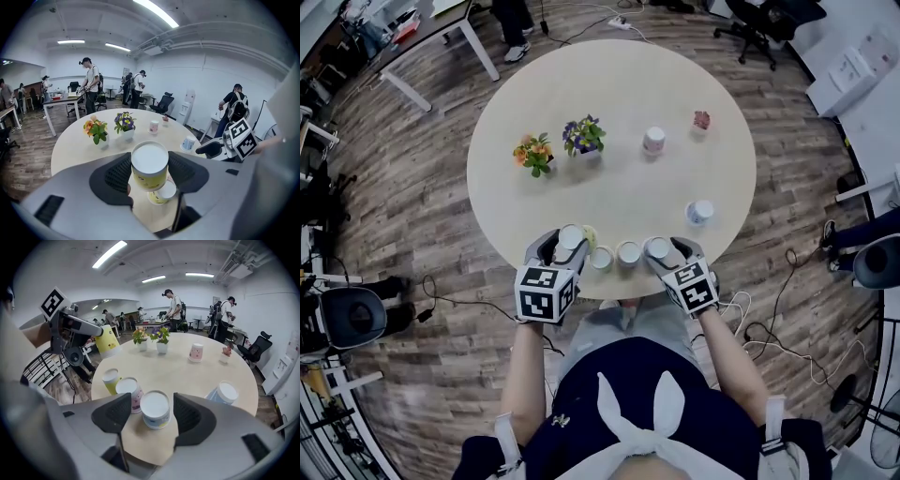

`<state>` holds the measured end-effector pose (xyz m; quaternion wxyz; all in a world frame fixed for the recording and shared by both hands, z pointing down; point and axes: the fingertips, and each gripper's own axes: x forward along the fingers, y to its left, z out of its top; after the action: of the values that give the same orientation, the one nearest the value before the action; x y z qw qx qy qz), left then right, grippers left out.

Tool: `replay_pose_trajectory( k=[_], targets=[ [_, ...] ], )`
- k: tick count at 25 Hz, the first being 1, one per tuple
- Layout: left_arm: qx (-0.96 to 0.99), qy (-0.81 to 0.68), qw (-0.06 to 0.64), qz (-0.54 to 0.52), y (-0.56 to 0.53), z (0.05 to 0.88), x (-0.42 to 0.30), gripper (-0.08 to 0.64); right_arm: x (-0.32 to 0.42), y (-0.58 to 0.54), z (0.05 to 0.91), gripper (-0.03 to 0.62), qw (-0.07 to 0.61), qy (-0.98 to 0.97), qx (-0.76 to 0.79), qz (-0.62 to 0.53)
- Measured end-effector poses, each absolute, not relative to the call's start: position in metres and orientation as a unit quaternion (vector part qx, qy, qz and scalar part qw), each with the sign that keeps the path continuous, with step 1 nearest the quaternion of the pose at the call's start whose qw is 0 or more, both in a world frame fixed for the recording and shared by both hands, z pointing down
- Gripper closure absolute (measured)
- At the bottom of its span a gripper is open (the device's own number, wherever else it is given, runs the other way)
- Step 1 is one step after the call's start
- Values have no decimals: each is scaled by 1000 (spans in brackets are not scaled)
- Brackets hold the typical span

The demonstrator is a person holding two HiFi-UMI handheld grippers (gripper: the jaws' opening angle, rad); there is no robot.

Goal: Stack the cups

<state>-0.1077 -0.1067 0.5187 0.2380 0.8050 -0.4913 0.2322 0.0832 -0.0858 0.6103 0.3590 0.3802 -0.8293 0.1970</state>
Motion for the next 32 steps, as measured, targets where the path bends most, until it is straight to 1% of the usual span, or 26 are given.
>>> replay_pose_trajectory(
  k=[7, 14, 23, 32],
  targets=[
    [823, -467, 217, 239, -105, 512, -85, 304, 89, -88, 586, 310, 325, -836, 399, 189],
    [841, -432, 195, 262, -101, 513, -56, 304, 94, -83, 585, 311, 319, -834, 406, 196],
    [852, -393, 191, 287, -94, 529, -34, 304, 94, -85, 590, 316, 319, -832, 407, 201],
    [855, -367, 144, 336, -86, 542, -17, 304, 93, -83, 592, 316, 315, -831, 411, 206]
  ],
)
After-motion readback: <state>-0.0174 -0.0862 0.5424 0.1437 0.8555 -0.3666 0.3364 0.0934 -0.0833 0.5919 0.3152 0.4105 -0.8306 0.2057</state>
